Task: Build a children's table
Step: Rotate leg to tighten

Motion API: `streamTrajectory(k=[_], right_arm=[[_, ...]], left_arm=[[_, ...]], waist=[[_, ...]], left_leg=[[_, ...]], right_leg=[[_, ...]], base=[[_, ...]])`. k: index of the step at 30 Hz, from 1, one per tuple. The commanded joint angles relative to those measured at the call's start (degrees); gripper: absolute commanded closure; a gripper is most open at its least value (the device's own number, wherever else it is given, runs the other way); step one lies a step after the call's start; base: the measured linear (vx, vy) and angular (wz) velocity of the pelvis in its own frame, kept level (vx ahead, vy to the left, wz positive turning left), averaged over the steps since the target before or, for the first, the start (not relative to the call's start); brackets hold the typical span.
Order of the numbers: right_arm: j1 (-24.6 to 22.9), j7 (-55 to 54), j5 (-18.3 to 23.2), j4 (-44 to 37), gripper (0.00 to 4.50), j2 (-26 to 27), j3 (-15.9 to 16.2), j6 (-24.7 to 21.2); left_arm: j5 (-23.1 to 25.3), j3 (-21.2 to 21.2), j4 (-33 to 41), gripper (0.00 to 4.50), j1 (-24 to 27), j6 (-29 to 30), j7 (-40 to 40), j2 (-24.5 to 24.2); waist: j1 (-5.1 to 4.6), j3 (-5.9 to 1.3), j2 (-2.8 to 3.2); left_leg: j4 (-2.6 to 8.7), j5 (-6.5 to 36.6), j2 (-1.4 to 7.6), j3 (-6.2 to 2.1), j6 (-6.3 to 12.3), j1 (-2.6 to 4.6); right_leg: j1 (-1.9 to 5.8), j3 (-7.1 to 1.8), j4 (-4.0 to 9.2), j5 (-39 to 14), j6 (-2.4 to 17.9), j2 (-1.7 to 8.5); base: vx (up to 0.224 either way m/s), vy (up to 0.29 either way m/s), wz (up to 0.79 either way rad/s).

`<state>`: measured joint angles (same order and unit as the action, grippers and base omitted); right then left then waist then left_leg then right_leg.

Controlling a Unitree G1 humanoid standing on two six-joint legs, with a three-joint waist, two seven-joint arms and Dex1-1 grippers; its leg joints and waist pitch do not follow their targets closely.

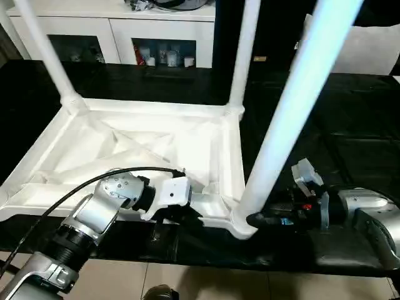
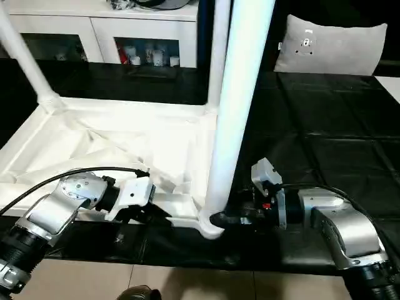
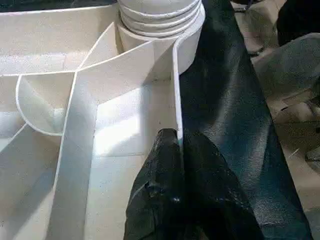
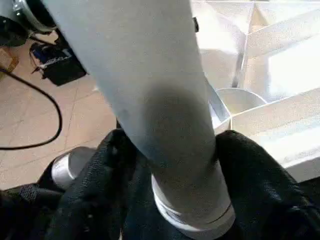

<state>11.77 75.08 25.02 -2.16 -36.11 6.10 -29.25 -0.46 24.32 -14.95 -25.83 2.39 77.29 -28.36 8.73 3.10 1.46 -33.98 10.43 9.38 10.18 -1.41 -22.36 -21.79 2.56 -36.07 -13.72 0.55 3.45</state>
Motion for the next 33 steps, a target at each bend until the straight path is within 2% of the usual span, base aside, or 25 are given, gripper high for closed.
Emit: streamTrajectory(k=[1,6,9,11,12,13,14,15,16,17,19,21,22,26,28,31,33], right_arm=[[0.05,1.11,0.72,-0.55,2.04,-0.04,1.10,0.52],[-0.75,0.72,2.47,-1.60,2.39,1.24,0.93,-1.19],[-0.82,-6.57,3.13,-2.80,2.46,5.30,-1.22,-2.59],[-0.52,-10.83,1.62,-2.74,2.50,7.27,-1.40,-2.42],[-0.32,-13.18,0.61,-2.62,2.51,8.31,-1.37,-2.25],[0.60,-19.64,-1.47,-1.99,2.52,11.46,-1.74,-3.50],[1.41,-24.81,-3.06,-1.29,2.53,14.04,-2.10,-4.81],[1.64,-26.27,-3.53,-1.05,2.53,14.76,-2.21,-5.26],[2.16,-29.60,-4.60,-0.50,2.55,16.39,-2.45,-6.31],[3.14,-36.79,-7.84,0.97,2.56,19.80,-2.93,-7.41],[3.69,-41.08,-9.94,2.12,2.56,21.65,-3.30,-7.17],[4.80,-49.44,-12.89,5.12,2.56,25.54,-4.45,-5.14],[5.18,-52.28,-13.10,6.16,2.56,27.24,-5.27,-4.63],[5.02,-51.01,-11.89,6.25,2.56,27.91,-4.92,-3.70],[4.70,-50.09,-12.10,5.46,1.91,27.97,-4.69,-3.26],[4.22,-47.55,-10.79,4.19,1.85,27.08,-5.51,-2.98],[3.77,-42.67,-9.10,3.91,1.49,23.54,-6.06,-2.13]], left_arm=[[0.52,1.98,0.03,4.50,-1.31,-1.44,1.20,0.24],[0.25,1.04,-0.22,4.50,-1.00,-0.34,-0.49,1.49],[-0.44,-0.45,0.88,4.50,-0.78,4.80,-4.24,3.43],[-0.78,-1.09,1.28,4.50,-0.75,7.08,-6.36,4.64],[-0.95,-1.43,1.46,4.50,-0.75,8.24,-7.52,5.34],[-0.55,-1.75,2.20,4.50,-0.69,11.79,-10.42,7.01],[0.20,-1.88,2.54,4.50,-0.75,13.86,-12.99,8.45],[0.47,-1.95,2.55,4.50,-0.80,14.46,-13.88,8.94],[1.10,-2.11,2.57,4.50,-0.93,15.83,-15.90,10.07],[2.43,-2.63,2.19,4.50,-1.35,18.53,-20.67,12.81],[3.09,-3.05,1.79,4.50,-1.55,19.64,-23.41,14.48],[3.67,-4.28,0.82,4.50,-1.66,20.95,-29.14,18.39],[3.84,-5.00,0.16,4.50,-1.84,21.40,-31.85,20.23],[4.04,-5.17,-0.19,4.50,-2.04,21.59,-33.91,21.68],[4.71,-4.81,0.23,4.50,-1.96,21.81,-33.66,21.75],[5.36,-4.12,0.94,4.50,-1.76,20.25,-32.10,20.13],[5.67,-3.94,0.34,4.50,-1.66,18.08,-29.80,17.38]], waist=[[-0.24,-3.16,-0.71],[-0.04,-3.19,-0.84],[-0.13,-3.05,-0.75],[-0.71,-2.86,-0.79],[-0.86,-2.83,-0.86],[-0.95,-2.86,-0.67],[-1.49,-2.64,-0.66],[-2.13,-2.70,-0.83],[-2.37,-2.76,-0.72],[-3.10,-2.71,-0.76],[-3.75,-2.75,-0.73],[-3.97,-2.96,-0.79],[-4.09,-2.99,-0.98],[-3.66,-3.00,-0.83],[-3.54,-3.05,-0.76],[-3.44,-3.09,-0.65],[-3.38,-3.18,-0.60]], left_leg=[[3.76,7.10,4.53,-1.49,4.05,1.42],[3.61,6.12,4.50,-1.45,4.53,1.34],[3.76,7.07,4.40,-1.55,3.94,1.32],[4.01,8.56,4.28,-1.58,2.66,1.40],[4.14,9.52,4.24,-1.68,1.97,1.45],[4.16,9.74,4.25,-1.64,1.67,1.45],[4.53,10.05,4.24,-1.77,0.59,1.45],[4.73,11.03,4.12,-1.95,-0.36,1.35],[4.71,11.11,4.12,-1.94,-0.76,1.53],[4.74,11.21,4.05,-1.94,-1.05,1.39],[4.69,11.02,3.90,-1.91,-1.39,1.36],[4.39,9.41,3.75,-1.75,-0.66,1.27],[4.32,8.72,3.68,-1.60,-0.40,1.21],[4.18,7.39,3.65,-1.60,1.30,1.09],[4.23,7.77,3.73,-1.62,1.43,1.15],[4.32,8.60,3.86,-1.68,1.34,1.22],[4.19,8.03,3.79,-1.67,1.87,1.12]], right_leg=[[1.89,-2.74,4.04,-1.29,13.58,5.64],[1.93,-2.71,3.93,-0.47,13.60,5.64],[1.81,-2.69,4.16,-2.92,13.40,5.68],[1.71,-2.71,4.51,-6.27,13.19,5.72],[1.89,-2.72,4.85,-9.24,12.42,5.88],[1.80,-2.82,4.89,-9.93,12.21,5.90],[1.58,-2.78,4.89,-11.08,11.95,5.62],[1.79,-2.72,4.99,-12.74,11.50,5.73],[1.71,-2.81,5.03,-12.77,11.36,5.67],[1.73,-2.87,5.01,-12.43,11.31,5.53],[1.69,-2.93,5.15,-11.72,11.30,5.53],[1.86,-3.06,5.14,-8.70,11.19,5.56],[1.88,-3.08,5.06,-7.55,11.33,5.45],[2.04,-3.04,5.10,-5.89,10.51,5.32],[2.01,-3.02,5.10,-5.91,10.26,5.33],[2.01,-3.05,5.19,-6.61,10.01,5.40],[2.21,-3.01,5.00,-4.23,9.96,5.27]], base=[[0.000,0.000,0.00],[0.000,0.000,0.00],[0.000,0.000,0.00],[0.000,0.000,0.00],[0.000,0.000,0.00],[0.000,0.000,0.00],[0.000,0.000,0.00],[0.000,0.000,0.00],[0.000,0.000,0.00],[0.000,0.000,0.00],[0.000,0.000,0.00],[0.000,0.000,0.00],[0.000,0.000,0.00],[0.000,0.000,0.00],[0.000,0.000,0.00],[0.000,0.000,0.00],[0.000,0.000,0.00]])
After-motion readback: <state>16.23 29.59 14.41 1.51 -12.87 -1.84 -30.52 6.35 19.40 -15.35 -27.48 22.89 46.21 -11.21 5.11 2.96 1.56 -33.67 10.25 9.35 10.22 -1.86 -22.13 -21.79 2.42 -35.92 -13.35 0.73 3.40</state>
